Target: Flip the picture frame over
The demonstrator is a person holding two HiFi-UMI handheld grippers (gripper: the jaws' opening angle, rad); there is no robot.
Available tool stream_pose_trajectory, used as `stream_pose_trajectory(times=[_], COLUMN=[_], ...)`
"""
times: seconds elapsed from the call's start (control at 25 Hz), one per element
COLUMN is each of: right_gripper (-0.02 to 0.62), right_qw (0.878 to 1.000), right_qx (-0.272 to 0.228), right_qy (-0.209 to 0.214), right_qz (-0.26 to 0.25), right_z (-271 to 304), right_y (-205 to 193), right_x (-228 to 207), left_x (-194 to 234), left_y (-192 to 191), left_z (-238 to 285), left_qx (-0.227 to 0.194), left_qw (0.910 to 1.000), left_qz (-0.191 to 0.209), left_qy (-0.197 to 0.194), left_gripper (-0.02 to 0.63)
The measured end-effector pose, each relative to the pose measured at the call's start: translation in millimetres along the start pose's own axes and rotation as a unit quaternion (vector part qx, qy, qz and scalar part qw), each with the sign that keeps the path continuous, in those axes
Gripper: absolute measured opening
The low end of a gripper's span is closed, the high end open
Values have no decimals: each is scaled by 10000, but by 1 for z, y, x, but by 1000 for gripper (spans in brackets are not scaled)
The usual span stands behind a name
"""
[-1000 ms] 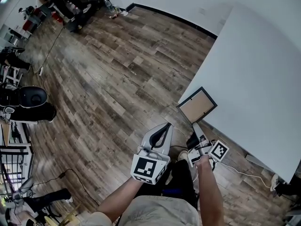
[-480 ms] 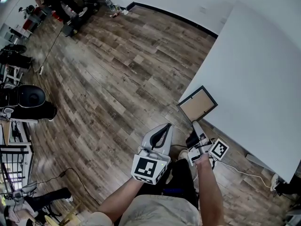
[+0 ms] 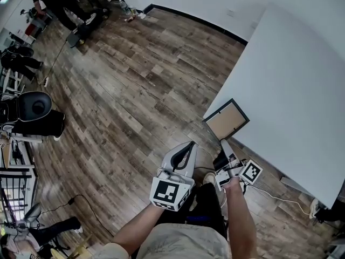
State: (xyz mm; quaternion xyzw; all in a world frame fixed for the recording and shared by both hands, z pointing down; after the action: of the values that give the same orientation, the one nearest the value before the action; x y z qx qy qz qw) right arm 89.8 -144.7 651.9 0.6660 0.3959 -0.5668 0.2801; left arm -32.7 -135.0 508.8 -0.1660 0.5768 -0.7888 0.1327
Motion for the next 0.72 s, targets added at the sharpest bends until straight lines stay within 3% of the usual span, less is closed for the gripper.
stream_pose_trajectory(times=[0.72], right_gripper=[87], right_qw=[9978], right_qx=[177], right_qy=[22], right_qz=[-640], right_z=[-3], right_y=[19], right_x=[41], left_x=[0], left_y=[20], left_z=[0], left_qx=[-277], left_qw=[9996], left_qz=[35], left_qy=[85], left_gripper=[2])
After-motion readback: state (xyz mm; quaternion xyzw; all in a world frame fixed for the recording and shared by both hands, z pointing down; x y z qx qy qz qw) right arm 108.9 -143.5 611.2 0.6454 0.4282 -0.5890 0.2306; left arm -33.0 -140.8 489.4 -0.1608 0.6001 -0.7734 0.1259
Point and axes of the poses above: the fingertips, and each gripper's own axes: z forward along the fingers, x to its left, y out of its top, the point moved 1 cm from there along -z, backward along the fingers, and after that the axes turned 9 degrees about y, right-handed, at the moved point
